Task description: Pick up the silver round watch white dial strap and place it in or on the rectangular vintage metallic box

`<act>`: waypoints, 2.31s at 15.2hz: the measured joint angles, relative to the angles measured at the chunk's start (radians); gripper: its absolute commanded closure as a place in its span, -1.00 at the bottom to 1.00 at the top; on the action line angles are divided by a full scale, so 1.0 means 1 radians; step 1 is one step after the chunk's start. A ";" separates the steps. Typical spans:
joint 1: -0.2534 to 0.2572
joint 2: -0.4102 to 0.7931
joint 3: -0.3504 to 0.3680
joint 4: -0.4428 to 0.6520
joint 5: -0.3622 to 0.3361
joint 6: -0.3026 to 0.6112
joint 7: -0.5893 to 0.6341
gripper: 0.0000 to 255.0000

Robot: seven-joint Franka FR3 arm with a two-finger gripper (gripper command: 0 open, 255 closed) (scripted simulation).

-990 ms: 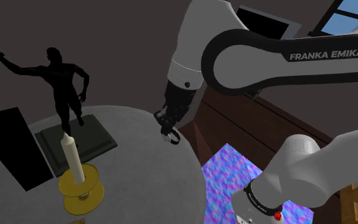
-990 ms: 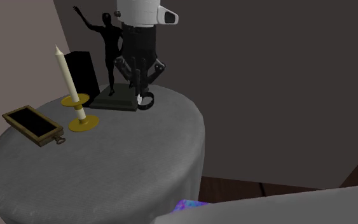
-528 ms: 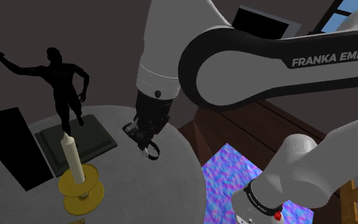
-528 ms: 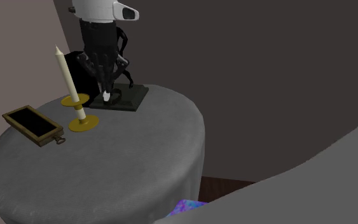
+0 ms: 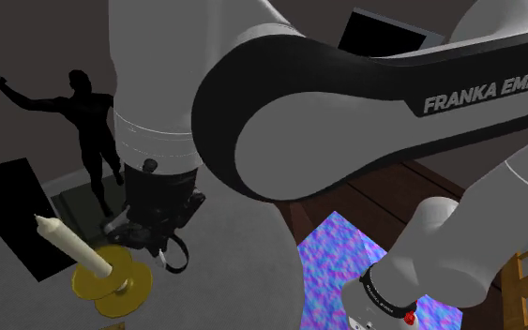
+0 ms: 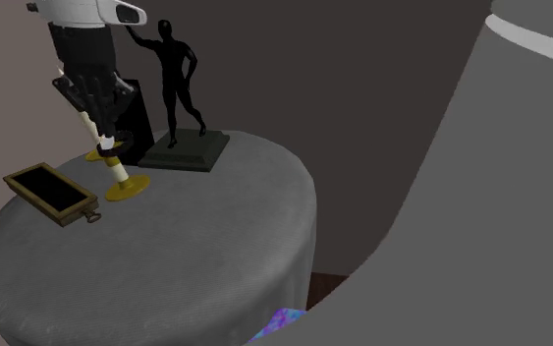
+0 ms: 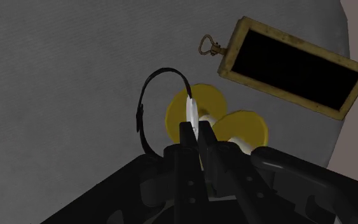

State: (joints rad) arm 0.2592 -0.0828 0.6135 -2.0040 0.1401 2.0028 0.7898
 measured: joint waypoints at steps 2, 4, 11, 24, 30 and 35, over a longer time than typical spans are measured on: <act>0.018 0.088 0.031 0.085 -0.059 -0.007 0.072 1.00; 0.045 0.151 0.054 0.143 -0.106 -0.011 0.138 1.00; 0.219 0.454 0.070 0.499 -0.317 -0.120 0.346 1.00; 0.272 0.548 0.050 0.482 -0.380 -0.024 0.400 1.00; 0.272 0.570 0.040 0.426 -0.397 0.051 0.409 1.00; 0.274 0.575 0.039 0.420 -0.402 0.064 0.411 1.00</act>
State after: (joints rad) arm 0.5329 0.4921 0.6521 -1.5838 -0.2615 2.0668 1.2007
